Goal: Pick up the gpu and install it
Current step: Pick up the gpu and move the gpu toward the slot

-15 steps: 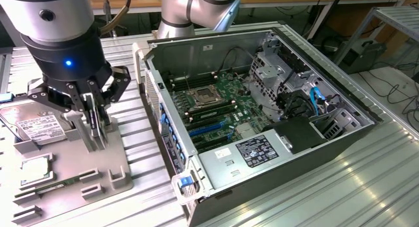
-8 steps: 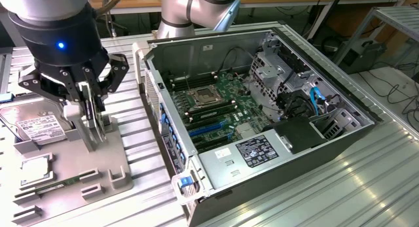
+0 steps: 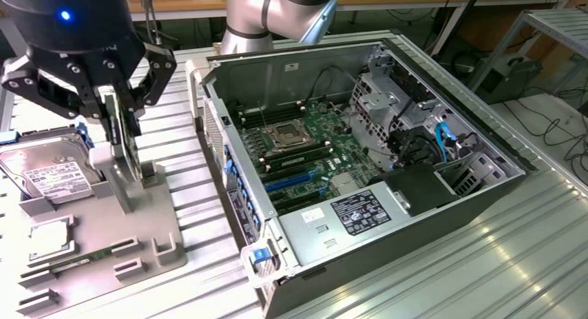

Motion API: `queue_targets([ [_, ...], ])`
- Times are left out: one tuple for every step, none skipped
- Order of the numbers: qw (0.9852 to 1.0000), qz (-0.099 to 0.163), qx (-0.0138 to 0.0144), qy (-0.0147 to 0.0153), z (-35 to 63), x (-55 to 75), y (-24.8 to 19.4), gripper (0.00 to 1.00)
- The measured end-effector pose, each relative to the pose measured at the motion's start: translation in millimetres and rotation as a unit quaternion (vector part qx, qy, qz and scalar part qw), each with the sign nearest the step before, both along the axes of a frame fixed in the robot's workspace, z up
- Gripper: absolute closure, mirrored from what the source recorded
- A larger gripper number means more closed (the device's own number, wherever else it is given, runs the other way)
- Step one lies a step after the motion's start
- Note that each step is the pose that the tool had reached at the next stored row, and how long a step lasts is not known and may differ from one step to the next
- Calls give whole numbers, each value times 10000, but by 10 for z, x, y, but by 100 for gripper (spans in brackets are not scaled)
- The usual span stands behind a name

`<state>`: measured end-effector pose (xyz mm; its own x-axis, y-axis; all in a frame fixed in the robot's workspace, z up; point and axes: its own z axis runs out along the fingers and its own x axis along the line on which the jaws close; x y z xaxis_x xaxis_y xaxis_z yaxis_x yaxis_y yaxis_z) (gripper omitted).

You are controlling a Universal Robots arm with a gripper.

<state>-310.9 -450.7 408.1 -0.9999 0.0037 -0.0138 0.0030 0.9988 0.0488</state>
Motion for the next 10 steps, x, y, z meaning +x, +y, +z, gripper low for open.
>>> queue_targets([
  [10000, 0, 0, 1, 36, 0, 0, 72],
  [10000, 0, -1, 1, 71, 0, 0, 72],
  [10000, 0, 0, 1, 102, 0, 0, 72],
  [10000, 0, 0, 0, 129, 0, 0, 72],
  [10000, 0, 0, 0, 155, 0, 0, 72],
  [10000, 0, -1, 1, 179, 0, 0, 72],
  [10000, 0, 0, 0, 200, 0, 0, 72],
  [10000, 0, -1, 1, 223, 0, 0, 72],
  [10000, 0, 0, 0, 246, 1, 0, 72],
  [10000, 0, 0, 0, 268, 2, 0, 72],
])
